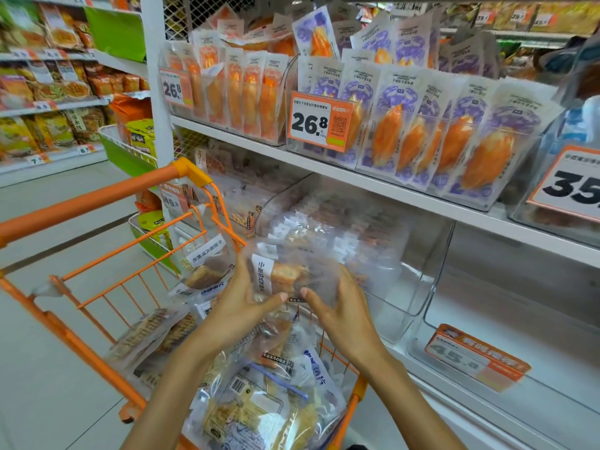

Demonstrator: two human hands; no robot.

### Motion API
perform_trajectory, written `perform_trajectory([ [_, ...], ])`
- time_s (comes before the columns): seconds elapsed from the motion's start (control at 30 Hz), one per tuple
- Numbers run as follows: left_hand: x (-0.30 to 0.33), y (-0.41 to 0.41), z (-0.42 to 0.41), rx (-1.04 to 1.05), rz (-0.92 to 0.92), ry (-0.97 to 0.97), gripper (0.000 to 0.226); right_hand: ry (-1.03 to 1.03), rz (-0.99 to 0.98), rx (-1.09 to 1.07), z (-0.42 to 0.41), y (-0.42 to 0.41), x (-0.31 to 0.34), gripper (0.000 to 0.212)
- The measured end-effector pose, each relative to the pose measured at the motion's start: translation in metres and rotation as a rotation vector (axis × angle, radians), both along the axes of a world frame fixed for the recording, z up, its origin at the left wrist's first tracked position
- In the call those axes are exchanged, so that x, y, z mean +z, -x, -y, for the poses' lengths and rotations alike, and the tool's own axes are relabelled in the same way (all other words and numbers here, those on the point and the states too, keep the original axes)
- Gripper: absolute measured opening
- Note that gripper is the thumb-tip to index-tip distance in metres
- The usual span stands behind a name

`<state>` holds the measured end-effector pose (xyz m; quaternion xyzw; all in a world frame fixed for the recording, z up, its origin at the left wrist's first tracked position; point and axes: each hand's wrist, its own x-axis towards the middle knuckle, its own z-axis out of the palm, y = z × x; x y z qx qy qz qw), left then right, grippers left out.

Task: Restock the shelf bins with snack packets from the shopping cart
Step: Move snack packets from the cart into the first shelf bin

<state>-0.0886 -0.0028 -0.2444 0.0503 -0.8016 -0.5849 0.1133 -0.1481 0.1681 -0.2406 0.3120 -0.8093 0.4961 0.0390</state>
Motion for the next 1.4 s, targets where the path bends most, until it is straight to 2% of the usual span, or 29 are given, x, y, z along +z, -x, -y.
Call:
perform_trajectory([
  [0.07,0.014,0.005,-0.006,0.011,-0.03,0.006,0.063,-0.018,0.009,-0.012,-0.008,0.002,0.012,0.034],
  [0.23,0.044,0.051,-0.014,-0.179,0.037,0.076,0.052,-0.105,0.036,-0.159,-0.032,0.037,0.027,0.009],
  [0.4,0.053,0.095,-0.015,-0.216,0.05,0.156,0.048,-0.11,-0.035,-0.228,-0.03,0.067,0.028,0.028],
  [0.47,0.049,0.111,-0.006,-0.154,0.026,0.182,0.049,-0.051,-0.055,-0.211,-0.02,0.08,0.027,0.036],
  [0.57,0.048,0.132,0.005,-0.048,0.023,0.211,0.051,0.026,0.03,-0.166,0.0,0.1,0.026,0.039],
  [0.67,0.045,0.158,0.017,0.026,0.156,0.156,0.061,-0.007,0.196,-0.141,0.021,0.12,0.018,0.044],
  [0.77,0.031,0.191,0.036,0.055,0.257,0.202,0.104,-0.052,0.305,-0.201,0.036,0.133,0.014,0.046],
  [0.8,0.028,0.2,0.04,0.059,0.279,0.217,0.105,-0.047,0.335,-0.23,0.038,0.138,0.014,0.039],
  [0.83,0.029,0.205,0.04,0.062,0.303,0.213,0.091,-0.048,0.357,-0.257,0.039,0.141,0.017,0.029],
  [0.87,0.033,0.206,0.036,0.053,0.303,0.209,0.068,-0.05,0.365,-0.278,0.039,0.146,0.018,0.019],
  [0.9,0.037,0.207,0.034,0.036,0.315,0.212,0.047,-0.063,0.36,-0.297,0.039,0.15,0.019,0.018],
  [0.93,0.038,0.212,0.033,0.017,0.328,0.234,0.033,-0.08,0.351,-0.308,0.039,0.152,0.02,0.018],
  [1.0,0.034,0.22,0.032,-0.011,0.356,0.242,0.021,-0.117,0.331,-0.33,0.038,0.159,0.016,0.018],
  [1.03,0.032,0.224,0.033,-0.032,0.363,0.229,0.024,-0.137,0.318,-0.354,0.038,0.162,0.012,0.024],
  [1.1,0.031,0.232,0.036,-0.11,0.411,0.199,0.045,-0.136,0.341,-0.378,0.035,0.166,0.007,0.032],
  [1.23,0.034,0.239,0.037,-0.162,0.373,0.199,0.061,0.006,0.416,-0.301,0.024,0.168,0.007,0.022],
  [1.4,0.044,0.248,0.031,-0.124,0.174,0.118,0.04,0.302,0.265,-0.468,0.03,0.176,0.008,0.033],
])
